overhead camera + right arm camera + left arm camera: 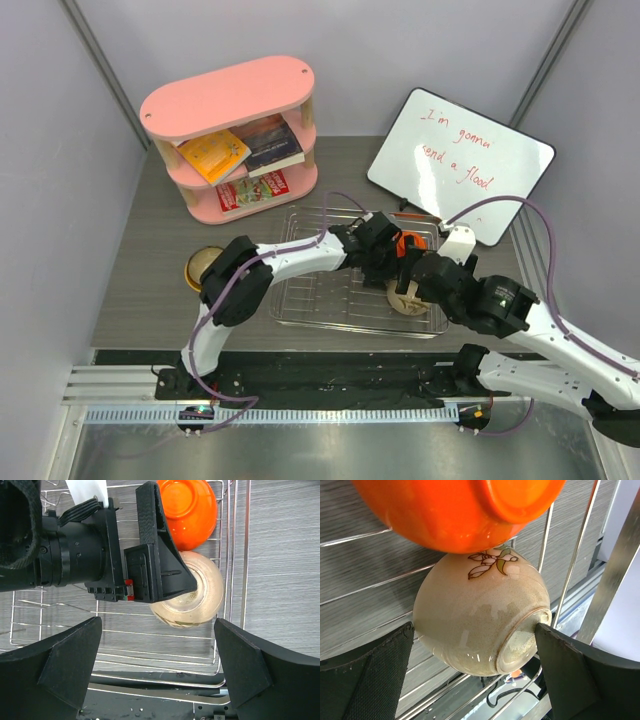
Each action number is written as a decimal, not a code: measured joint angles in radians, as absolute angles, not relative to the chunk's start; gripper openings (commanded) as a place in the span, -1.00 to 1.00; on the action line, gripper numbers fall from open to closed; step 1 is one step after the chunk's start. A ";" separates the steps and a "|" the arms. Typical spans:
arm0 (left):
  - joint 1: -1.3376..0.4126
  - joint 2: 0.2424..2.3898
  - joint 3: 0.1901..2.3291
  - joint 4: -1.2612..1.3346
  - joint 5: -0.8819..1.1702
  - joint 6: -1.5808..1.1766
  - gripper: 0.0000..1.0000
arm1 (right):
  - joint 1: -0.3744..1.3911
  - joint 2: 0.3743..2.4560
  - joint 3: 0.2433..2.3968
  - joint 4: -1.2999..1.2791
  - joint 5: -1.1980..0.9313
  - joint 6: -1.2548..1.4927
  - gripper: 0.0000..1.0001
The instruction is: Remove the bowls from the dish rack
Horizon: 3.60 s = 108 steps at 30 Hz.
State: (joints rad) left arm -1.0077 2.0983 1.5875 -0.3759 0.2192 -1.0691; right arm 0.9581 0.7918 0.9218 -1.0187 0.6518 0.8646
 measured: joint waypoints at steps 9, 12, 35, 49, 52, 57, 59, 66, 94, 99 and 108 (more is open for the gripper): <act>-1.000 2.136 1.589 -0.305 0.285 -1.069 1.00 | 0.958 0.778 0.914 -1.019 0.644 0.868 0.99; -0.998 2.141 1.573 -0.265 0.307 -1.075 1.00 | 0.958 0.778 0.912 -1.018 0.642 0.868 1.00; -0.976 2.109 1.416 0.019 0.438 -1.121 -0.64 | 0.958 0.745 0.892 -1.022 0.641 0.876 1.00; -0.973 2.106 1.383 0.076 0.447 -1.122 -1.00 | 0.958 0.730 0.892 -1.026 0.643 0.876 0.99; -0.973 2.092 1.363 0.085 0.445 -1.122 -1.00 | 0.958 0.726 0.891 -1.027 0.644 0.877 1.00; -0.969 2.047 1.324 0.064 0.437 -1.109 -1.00 | 0.958 0.726 0.892 -1.029 0.645 0.879 0.99; -0.964 2.029 1.313 0.049 0.435 -1.094 -1.00 | 0.958 0.726 0.891 -1.029 0.645 0.879 0.99; -0.954 1.982 1.309 -0.033 0.414 -1.034 -1.00 | 0.958 0.719 0.892 -1.029 0.645 0.879 0.99; -0.940 1.880 1.378 -0.264 0.268 -0.884 -1.00 | 0.958 0.710 0.891 -1.035 0.664 0.889 1.00; -0.940 1.836 1.378 -0.286 0.239 -0.876 -1.00 | 0.958 0.700 0.892 -1.042 0.672 0.890 1.00; -0.938 1.770 1.378 -0.360 0.163 -0.839 -1.00 | 0.958 0.676 0.889 -1.057 0.683 0.898 0.99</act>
